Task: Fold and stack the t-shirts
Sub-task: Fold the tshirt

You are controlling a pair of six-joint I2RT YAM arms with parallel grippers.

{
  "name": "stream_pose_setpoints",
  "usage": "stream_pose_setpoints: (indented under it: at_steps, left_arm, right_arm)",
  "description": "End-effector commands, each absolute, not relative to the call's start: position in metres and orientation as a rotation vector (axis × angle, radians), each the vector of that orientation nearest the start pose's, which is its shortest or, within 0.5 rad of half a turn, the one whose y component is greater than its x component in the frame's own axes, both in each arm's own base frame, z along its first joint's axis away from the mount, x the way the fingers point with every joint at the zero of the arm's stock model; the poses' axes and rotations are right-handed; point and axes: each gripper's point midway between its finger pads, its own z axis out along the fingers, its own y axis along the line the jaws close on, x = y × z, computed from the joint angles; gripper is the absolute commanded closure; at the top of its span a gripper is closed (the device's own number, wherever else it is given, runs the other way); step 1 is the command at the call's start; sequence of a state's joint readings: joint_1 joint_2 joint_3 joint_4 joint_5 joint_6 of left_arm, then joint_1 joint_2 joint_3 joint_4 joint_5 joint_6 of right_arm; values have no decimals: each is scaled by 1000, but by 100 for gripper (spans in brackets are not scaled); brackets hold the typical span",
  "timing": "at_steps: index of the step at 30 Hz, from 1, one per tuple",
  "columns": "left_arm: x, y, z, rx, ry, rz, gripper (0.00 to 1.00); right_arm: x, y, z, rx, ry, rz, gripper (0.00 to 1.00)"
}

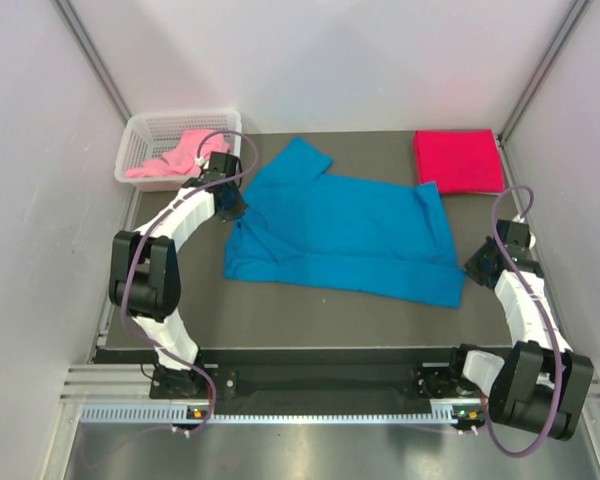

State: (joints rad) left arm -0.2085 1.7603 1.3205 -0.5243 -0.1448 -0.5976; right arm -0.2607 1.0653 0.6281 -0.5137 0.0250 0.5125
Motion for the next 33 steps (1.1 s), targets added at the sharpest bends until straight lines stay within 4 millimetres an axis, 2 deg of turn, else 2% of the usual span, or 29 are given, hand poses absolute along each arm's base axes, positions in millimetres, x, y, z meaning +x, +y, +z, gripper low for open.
stream_pose_setpoints:
  at_steps: [1, 6, 16, 27, 28, 29, 30, 32, 33]
  left_arm:
    - [447, -83, 115, -520, 2390, -114, 100]
    - [453, -80, 114, -512, 2388, -84, 100]
    - [456, -79, 92, -500, 2445, -37, 100]
    - [471, -82, 95, -461, 2450, -39, 100]
    - [470, -80, 94, -466, 2455, -17, 99]
    - [472, -79, 100, -466, 2449, -11, 93]
    - [471, -77, 104, -457, 2446, 1, 80]
    - [471, -74, 123, -443, 2419, 16, 74]
    - [470, -72, 130, -427, 2413, 26, 72]
  right_arm:
    - [265, -63, 76, 935, 2274, 50, 100]
    - [270, -63, 72, 928, 2274, 74, 100]
    - [280, -58, 65, 909, 2288, 133, 100]
    - [276, -63, 57, 923, 2324, 94, 100]
    - [276, -64, 58, 924, 2324, 94, 99]
    - [275, -63, 58, 927, 2334, 92, 96]
    - [276, -64, 62, 924, 2327, 91, 90]
    - [274, -64, 67, 926, 2333, 91, 83]
    - [277, -63, 76, 919, 2315, 100, 76]
